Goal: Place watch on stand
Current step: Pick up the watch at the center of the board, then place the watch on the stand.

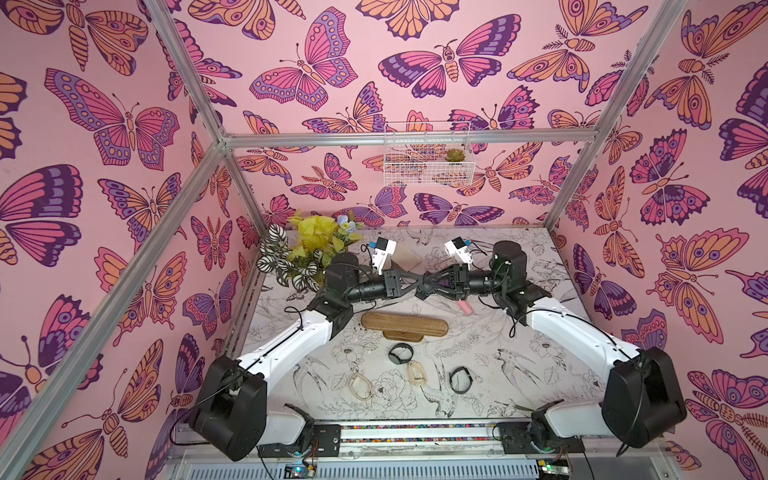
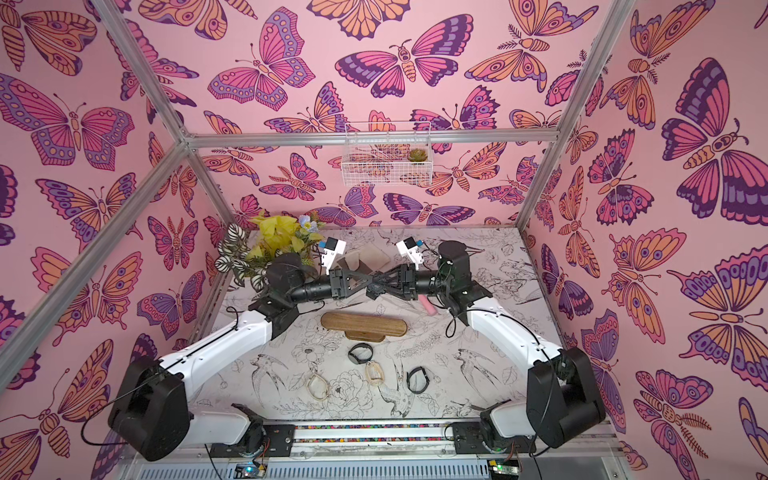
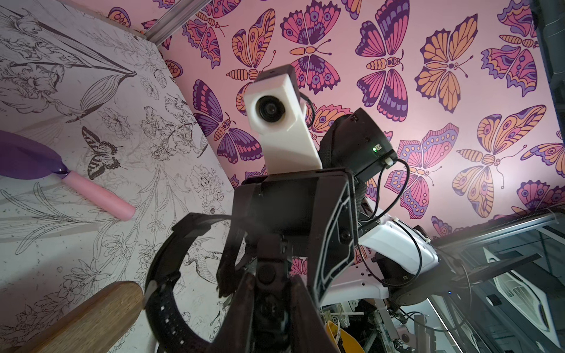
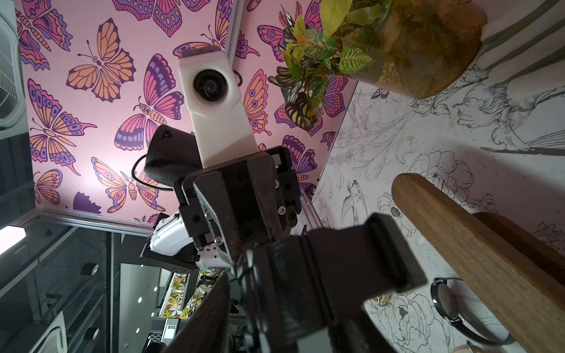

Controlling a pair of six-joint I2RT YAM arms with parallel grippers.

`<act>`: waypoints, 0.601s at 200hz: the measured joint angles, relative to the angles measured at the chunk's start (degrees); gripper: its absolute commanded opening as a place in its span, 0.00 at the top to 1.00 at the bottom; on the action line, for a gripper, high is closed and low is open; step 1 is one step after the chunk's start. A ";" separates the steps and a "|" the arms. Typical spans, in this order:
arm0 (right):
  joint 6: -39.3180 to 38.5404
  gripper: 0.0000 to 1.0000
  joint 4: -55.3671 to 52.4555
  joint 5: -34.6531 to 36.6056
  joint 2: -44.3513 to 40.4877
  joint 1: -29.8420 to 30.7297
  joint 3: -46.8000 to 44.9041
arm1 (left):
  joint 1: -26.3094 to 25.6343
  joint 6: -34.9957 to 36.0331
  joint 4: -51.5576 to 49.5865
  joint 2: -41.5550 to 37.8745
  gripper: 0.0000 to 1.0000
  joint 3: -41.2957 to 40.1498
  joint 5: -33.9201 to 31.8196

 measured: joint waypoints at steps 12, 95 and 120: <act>0.13 0.41 0.35 0.00 -0.09 0.11 0.00 | 0.00 0.00 -0.02 0.28 0.83 0.00 -0.02; -2.75 0.28 -3.72 0.04 -4.55 0.11 -0.83 | 2.91 -3.85 2.29 0.74 0.85 -0.33 0.42; -3.65 0.27 -4.57 0.04 -4.85 0.11 -1.38 | 5.51 -6.56 5.53 0.72 0.86 -2.05 0.39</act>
